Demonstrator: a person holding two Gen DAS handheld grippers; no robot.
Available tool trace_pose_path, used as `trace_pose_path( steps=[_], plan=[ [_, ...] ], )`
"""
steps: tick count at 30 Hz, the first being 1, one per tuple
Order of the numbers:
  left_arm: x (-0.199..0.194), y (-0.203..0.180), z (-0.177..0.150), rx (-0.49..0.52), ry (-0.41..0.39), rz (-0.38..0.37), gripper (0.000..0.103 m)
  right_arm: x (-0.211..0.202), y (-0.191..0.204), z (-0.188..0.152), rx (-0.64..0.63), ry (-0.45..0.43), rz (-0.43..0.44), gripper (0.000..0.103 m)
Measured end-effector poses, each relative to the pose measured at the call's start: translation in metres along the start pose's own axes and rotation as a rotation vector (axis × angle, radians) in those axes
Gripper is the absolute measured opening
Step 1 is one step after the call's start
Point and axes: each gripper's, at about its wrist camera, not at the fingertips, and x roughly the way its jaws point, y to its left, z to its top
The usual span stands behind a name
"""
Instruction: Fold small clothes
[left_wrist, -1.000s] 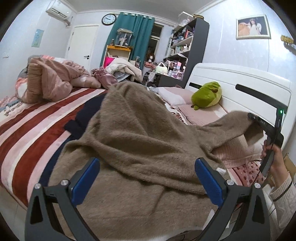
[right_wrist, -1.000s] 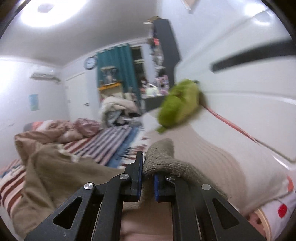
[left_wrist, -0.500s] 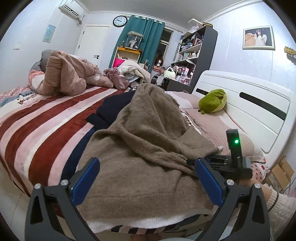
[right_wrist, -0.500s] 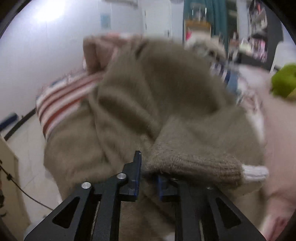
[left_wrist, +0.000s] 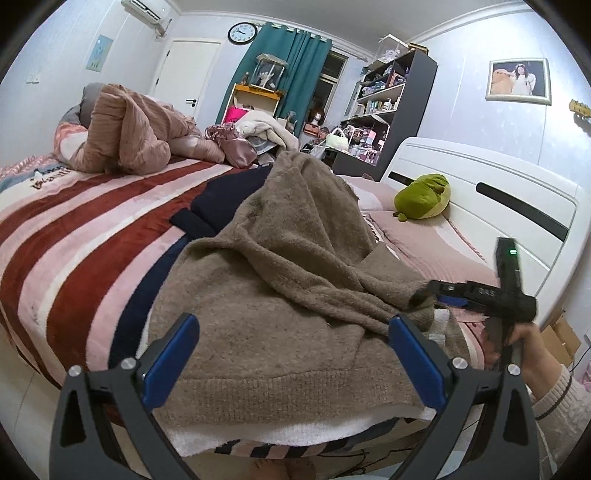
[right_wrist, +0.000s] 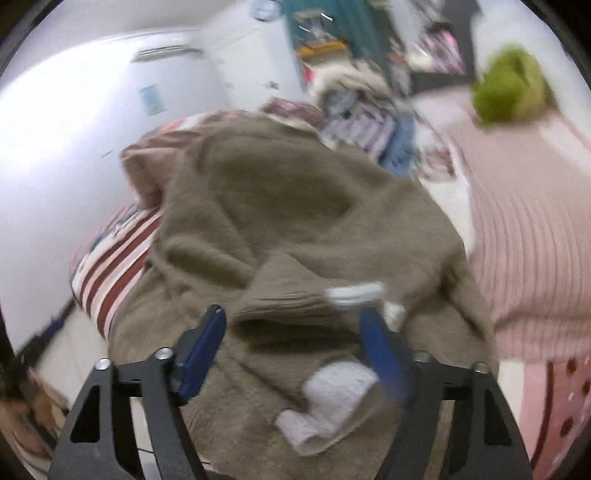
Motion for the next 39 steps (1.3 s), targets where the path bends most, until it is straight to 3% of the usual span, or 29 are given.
trace_pose_path(
  steps=[2, 7, 8, 9, 11, 15, 21, 25, 28, 30, 33, 36, 39],
  plan=[
    [0.001, 0.001, -0.002, 0.000, 0.005, 0.000, 0.101, 0.009, -0.018, 0.003, 0.119, -0.016, 0.066, 0.075],
    [-0.001, 0.006, -0.007, -0.013, 0.018, 0.011, 0.101, 0.025, -0.025, 0.016, 0.224, -0.064, 0.157, 0.072],
    [-0.001, 0.007, -0.008, -0.018, 0.020, 0.010, 0.101, 0.032, -0.023, 0.018, 0.240, -0.053, 0.154, 0.061],
    [-0.002, 0.009, -0.009, -0.022, 0.021, 0.008, 0.101, 0.039, -0.023, 0.023, 0.258, -0.032, 0.134, 0.043],
    [-0.004, 0.012, -0.010, -0.022, 0.019, 0.010, 0.101, 0.046, -0.019, 0.027, 0.256, -0.010, 0.095, 0.023],
    [-0.008, 0.020, -0.009, -0.033, 0.015, 0.026, 0.101, 0.040, 0.013, 0.029, 0.149, -0.043, 0.076, 0.012],
    [-0.014, 0.031, -0.009, -0.042, 0.013, 0.059, 0.101, 0.038, 0.093, 0.014, -0.109, -0.039, 0.209, 0.013],
    [-0.016, 0.035, -0.010, -0.041, 0.016, 0.072, 0.101, 0.078, 0.131, -0.018, -0.306, 0.156, 0.218, 0.023],
    [-0.013, 0.036, -0.011, -0.034, 0.027, 0.076, 0.101, 0.096, 0.128, -0.032, -0.295, 0.221, 0.233, 0.031],
    [-0.009, 0.036, -0.011, -0.022, 0.032, 0.072, 0.101, 0.094, 0.124, -0.034, -0.265, 0.224, 0.296, 0.047],
    [-0.001, 0.041, -0.007, 0.022, 0.040, 0.044, 0.101, 0.079, 0.119, -0.032, -0.254, 0.245, 0.374, 0.055],
    [0.010, 0.053, -0.001, 0.055, 0.055, 0.031, 0.101, 0.046, 0.109, -0.032, -0.259, 0.220, 0.353, 0.056],
    [0.026, 0.073, 0.007, 0.043, 0.085, 0.008, 0.101, -0.001, 0.073, -0.035, -0.206, 0.152, 0.292, 0.063]
  ],
)
